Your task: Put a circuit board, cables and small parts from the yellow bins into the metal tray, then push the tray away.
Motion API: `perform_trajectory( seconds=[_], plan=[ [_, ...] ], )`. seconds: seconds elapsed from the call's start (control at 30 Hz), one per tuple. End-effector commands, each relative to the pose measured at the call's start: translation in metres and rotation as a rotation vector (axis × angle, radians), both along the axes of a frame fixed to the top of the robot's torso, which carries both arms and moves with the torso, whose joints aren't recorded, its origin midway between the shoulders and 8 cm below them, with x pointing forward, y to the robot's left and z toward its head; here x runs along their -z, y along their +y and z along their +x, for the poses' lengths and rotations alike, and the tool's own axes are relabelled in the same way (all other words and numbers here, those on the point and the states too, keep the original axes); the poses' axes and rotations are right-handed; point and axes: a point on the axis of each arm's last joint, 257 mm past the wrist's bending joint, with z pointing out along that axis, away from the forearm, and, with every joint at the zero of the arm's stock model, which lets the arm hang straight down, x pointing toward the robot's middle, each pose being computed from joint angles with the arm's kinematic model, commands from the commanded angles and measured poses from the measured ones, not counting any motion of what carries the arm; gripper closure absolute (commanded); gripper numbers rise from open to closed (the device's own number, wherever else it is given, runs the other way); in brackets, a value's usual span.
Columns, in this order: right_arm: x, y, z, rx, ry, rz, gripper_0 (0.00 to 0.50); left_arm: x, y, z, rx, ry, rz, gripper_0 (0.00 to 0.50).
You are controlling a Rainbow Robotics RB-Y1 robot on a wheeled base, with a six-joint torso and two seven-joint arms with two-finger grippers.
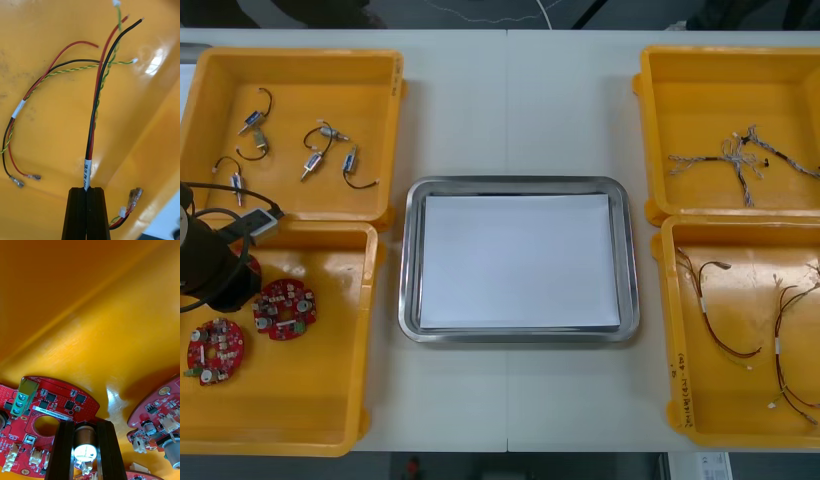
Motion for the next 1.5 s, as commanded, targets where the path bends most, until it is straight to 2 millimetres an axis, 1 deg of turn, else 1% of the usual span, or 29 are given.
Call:
perform_trajectory(
  seconds=[0.03, 0.07, 0.17, 0.27, 0.33, 0.5, 0.67, 0.77, 0.8, 0.87, 0.97, 1.1, 1.17, 1.2, 1.33, 1.37, 1.5],
  plan=[
    [-0.047, -0.002, 0.002, -0.010, -0.040, -0.045, 0.500, -0.023, 0.021, 0.007, 0.075, -0.013, 0.082, 0.499],
    [-0.050, 0.000, 0.001, -0.013, -0.035, -0.047, 0.500, -0.025, 0.022, 0.008, 0.071, -0.015, 0.080, 0.498],
    [-0.069, 0.009, -0.006, -0.033, -0.024, -0.067, 0.500, -0.036, 0.023, 0.005, 0.064, -0.004, 0.056, 0.500],
    [-0.081, 0.018, -0.009, -0.054, -0.025, -0.084, 0.500, -0.045, 0.025, 0.002, 0.056, 0.009, 0.056, 0.499],
    [-0.093, 0.030, -0.009, -0.088, -0.031, -0.096, 0.500, -0.055, 0.026, 0.000, 0.052, 0.012, 0.053, 0.499],
    [-0.108, 0.050, -0.010, -0.147, -0.028, -0.115, 0.500, -0.075, 0.028, -0.006, 0.045, 0.010, 0.057, 0.499],
    [-0.136, 0.077, 0.008, -0.230, -0.116, -0.160, 0.500, -0.101, 0.023, -0.015, 0.056, 0.002, 0.067, 0.500],
    [-0.144, 0.088, 0.014, -0.263, -0.146, -0.178, 0.500, -0.113, 0.017, -0.021, 0.069, -0.005, 0.077, 0.499],
    [-0.144, 0.090, 0.014, -0.268, -0.146, -0.179, 0.500, -0.116, 0.015, -0.022, 0.074, -0.007, 0.080, 0.498],
    [-0.146, 0.096, 0.016, -0.291, -0.152, -0.181, 0.500, -0.124, 0.009, -0.025, 0.092, -0.018, 0.091, 0.499],
    [-0.147, 0.106, 0.017, -0.339, -0.146, -0.180, 0.500, -0.132, 0.001, -0.030, 0.115, -0.024, 0.102, 0.500],
    [-0.150, 0.116, 0.017, -0.396, -0.128, -0.195, 0.500, -0.140, -0.013, -0.033, 0.152, -0.034, 0.102, 0.498],
    [-0.152, 0.121, 0.018, -0.429, -0.118, -0.207, 0.500, -0.143, -0.026, -0.033, 0.179, -0.035, 0.077, 0.500],
    [-0.152, 0.121, 0.017, -0.437, -0.112, -0.208, 0.500, -0.144, -0.029, -0.033, 0.185, -0.035, 0.073, 0.500],
    [-0.155, 0.130, 0.018, -0.478, -0.112, -0.208, 0.500, -0.154, -0.056, -0.025, 0.251, -0.051, 0.071, 0.498],
    [-0.154, 0.132, 0.018, -0.482, -0.111, -0.207, 0.500, -0.155, -0.059, -0.023, 0.260, -0.054, 0.073, 0.498],
    [-0.153, 0.136, 0.020, -0.502, -0.107, -0.211, 0.500, -0.159, -0.086, -0.014, 0.315, -0.059, 0.083, 0.498]
  ],
)
